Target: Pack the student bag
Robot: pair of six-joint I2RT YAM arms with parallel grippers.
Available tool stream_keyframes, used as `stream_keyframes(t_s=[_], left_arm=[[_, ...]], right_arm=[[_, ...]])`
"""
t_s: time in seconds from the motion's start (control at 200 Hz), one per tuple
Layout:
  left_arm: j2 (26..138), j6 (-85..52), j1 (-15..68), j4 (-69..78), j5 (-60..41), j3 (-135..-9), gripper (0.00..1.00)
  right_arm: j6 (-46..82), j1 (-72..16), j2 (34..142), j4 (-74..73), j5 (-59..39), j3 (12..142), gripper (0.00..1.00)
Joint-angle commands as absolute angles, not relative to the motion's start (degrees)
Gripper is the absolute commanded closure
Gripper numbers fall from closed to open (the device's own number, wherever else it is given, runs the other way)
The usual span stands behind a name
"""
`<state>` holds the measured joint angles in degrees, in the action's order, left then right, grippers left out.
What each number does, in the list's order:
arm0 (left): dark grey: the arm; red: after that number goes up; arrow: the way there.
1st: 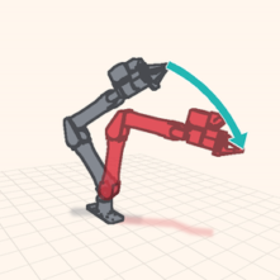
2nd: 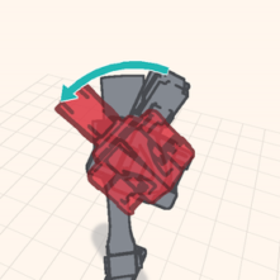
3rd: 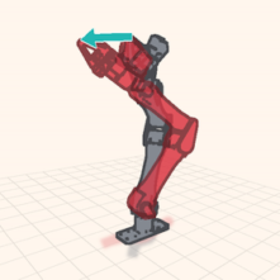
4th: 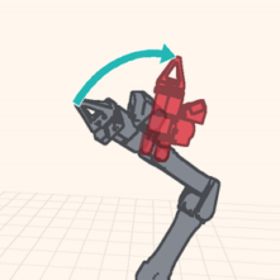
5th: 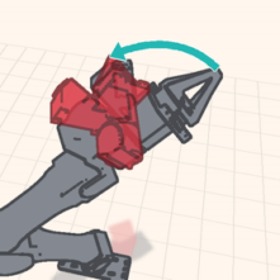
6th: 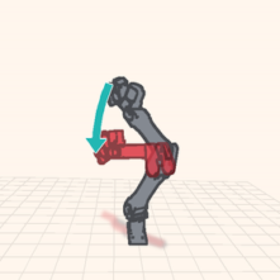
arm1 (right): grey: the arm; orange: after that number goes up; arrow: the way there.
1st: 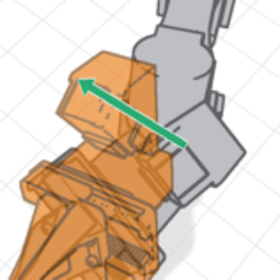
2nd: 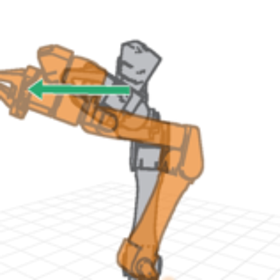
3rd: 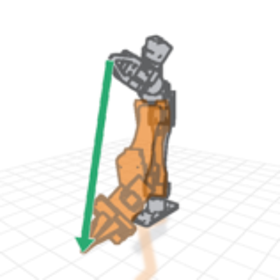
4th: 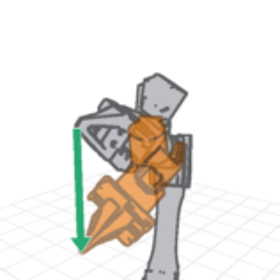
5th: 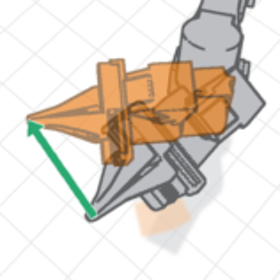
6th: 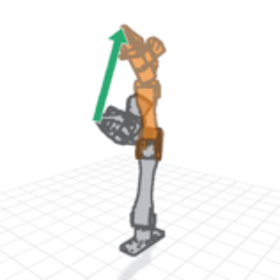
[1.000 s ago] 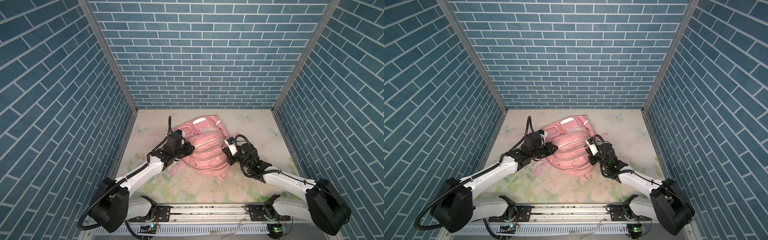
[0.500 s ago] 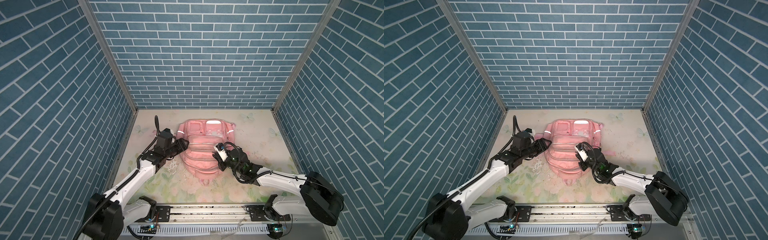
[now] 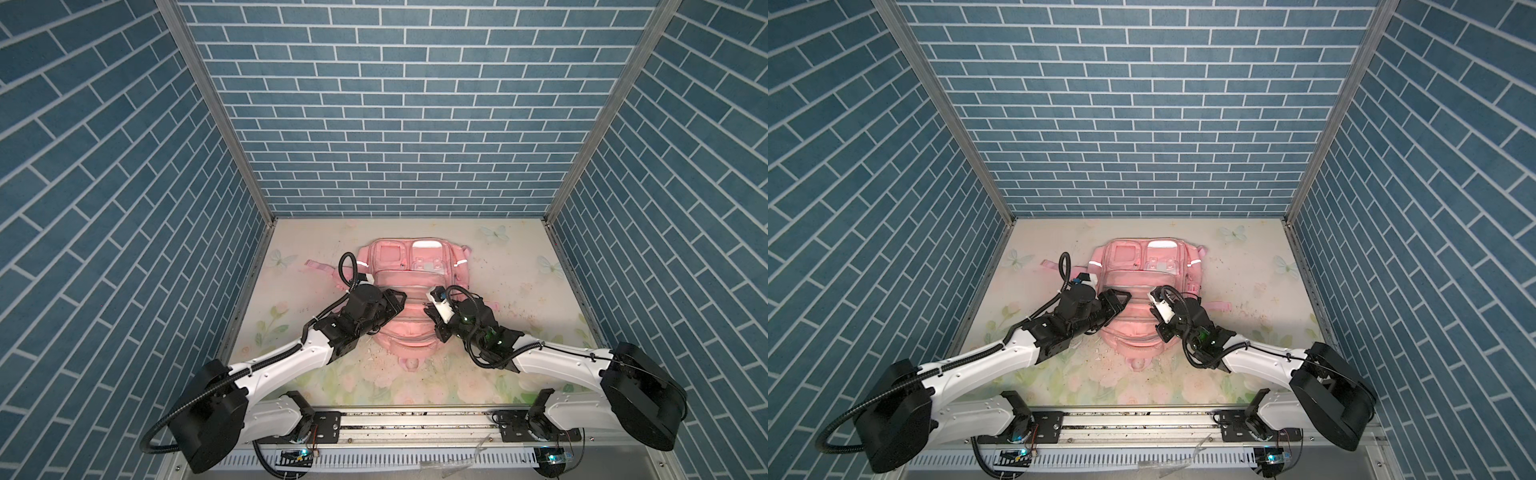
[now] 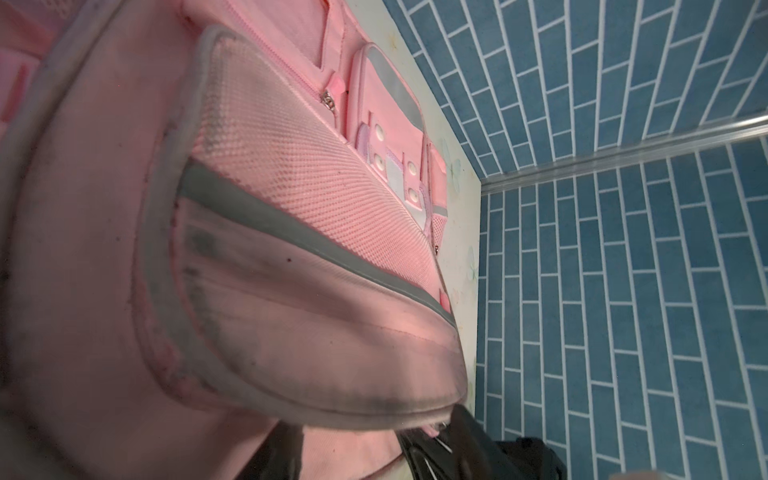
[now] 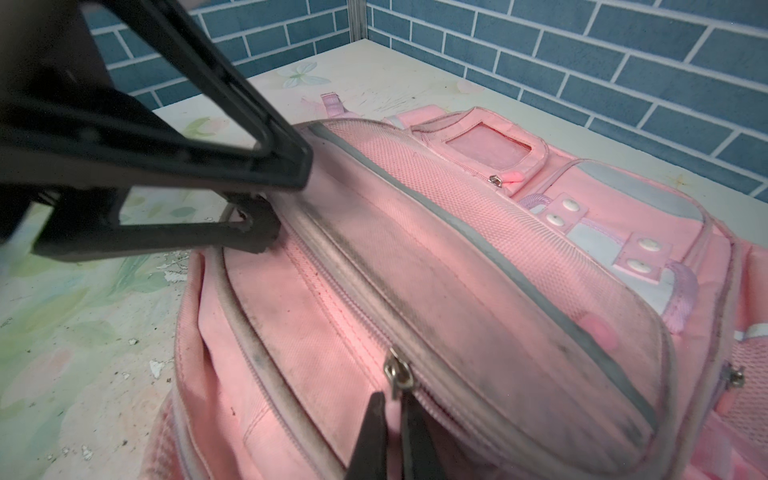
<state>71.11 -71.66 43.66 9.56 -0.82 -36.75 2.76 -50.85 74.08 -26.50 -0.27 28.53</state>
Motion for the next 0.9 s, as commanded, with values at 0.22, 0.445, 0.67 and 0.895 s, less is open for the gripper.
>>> stream_keyframes(t_s=[0.22,0.445,0.67,0.895], left_arm=[[69.3,-71.3,42.3,12.6,3.2,-35.3,0.96],[64.4,-67.8,34.4,11.2,-4.8,-31.6,1.0],[65.7,-64.2,30.9,10.4,-12.8,-32.3,1.0],[65.9,-61.8,27.4,9.6,-18.5,-32.5,1.0]], right_arm=[[5.6,-49.2,67.6,-27.6,5.4,23.9,1.0],[8.0,-41.2,64.4,-23.5,4.6,22.2,1.0],[8.5,-35.0,65.0,-22.9,2.6,23.2,1.0],[11.0,-30.6,71.7,-19.0,2.4,27.9,1.0]])
